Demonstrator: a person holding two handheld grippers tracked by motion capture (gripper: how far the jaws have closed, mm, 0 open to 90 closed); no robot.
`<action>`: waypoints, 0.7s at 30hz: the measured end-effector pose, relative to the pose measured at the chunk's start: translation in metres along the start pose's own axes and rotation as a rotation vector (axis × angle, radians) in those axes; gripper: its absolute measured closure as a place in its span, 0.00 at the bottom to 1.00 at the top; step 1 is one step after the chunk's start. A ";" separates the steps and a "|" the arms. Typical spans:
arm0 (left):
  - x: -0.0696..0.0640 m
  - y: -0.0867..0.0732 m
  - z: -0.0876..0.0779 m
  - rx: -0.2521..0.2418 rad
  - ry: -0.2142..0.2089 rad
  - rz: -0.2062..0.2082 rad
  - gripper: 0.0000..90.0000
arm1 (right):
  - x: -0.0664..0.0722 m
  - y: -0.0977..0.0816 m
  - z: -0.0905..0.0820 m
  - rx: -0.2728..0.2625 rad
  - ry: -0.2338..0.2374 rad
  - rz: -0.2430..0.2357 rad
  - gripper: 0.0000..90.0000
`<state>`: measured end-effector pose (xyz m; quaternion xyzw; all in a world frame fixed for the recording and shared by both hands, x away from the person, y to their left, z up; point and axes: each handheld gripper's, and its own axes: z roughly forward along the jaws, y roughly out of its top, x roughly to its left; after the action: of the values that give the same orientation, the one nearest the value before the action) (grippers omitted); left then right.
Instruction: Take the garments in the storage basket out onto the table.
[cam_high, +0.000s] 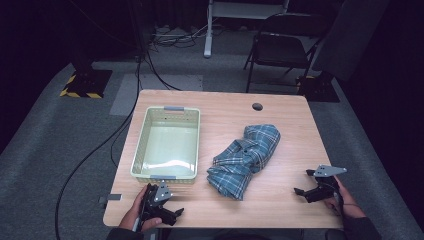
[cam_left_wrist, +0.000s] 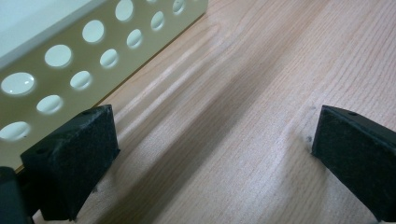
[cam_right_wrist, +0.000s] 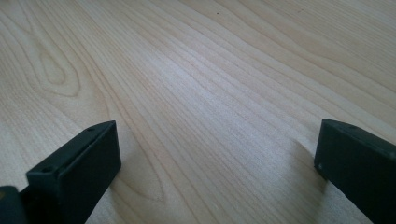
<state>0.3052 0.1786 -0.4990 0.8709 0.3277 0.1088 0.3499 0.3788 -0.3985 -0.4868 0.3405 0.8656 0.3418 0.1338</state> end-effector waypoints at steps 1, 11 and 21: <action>0.000 0.000 0.000 0.000 0.000 0.000 0.00 | 0.000 0.000 0.000 0.000 0.000 0.000 0.00; 0.000 0.000 0.000 0.001 0.007 -0.007 0.00 | 0.000 0.000 0.000 0.000 0.000 0.000 0.00; 0.000 0.000 0.000 0.002 0.009 -0.009 0.00 | 0.000 0.000 0.000 0.000 0.000 0.000 0.00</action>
<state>0.3055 0.1790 -0.4989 0.8692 0.3331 0.1109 0.3481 0.3789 -0.3985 -0.4868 0.3405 0.8656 0.3419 0.1338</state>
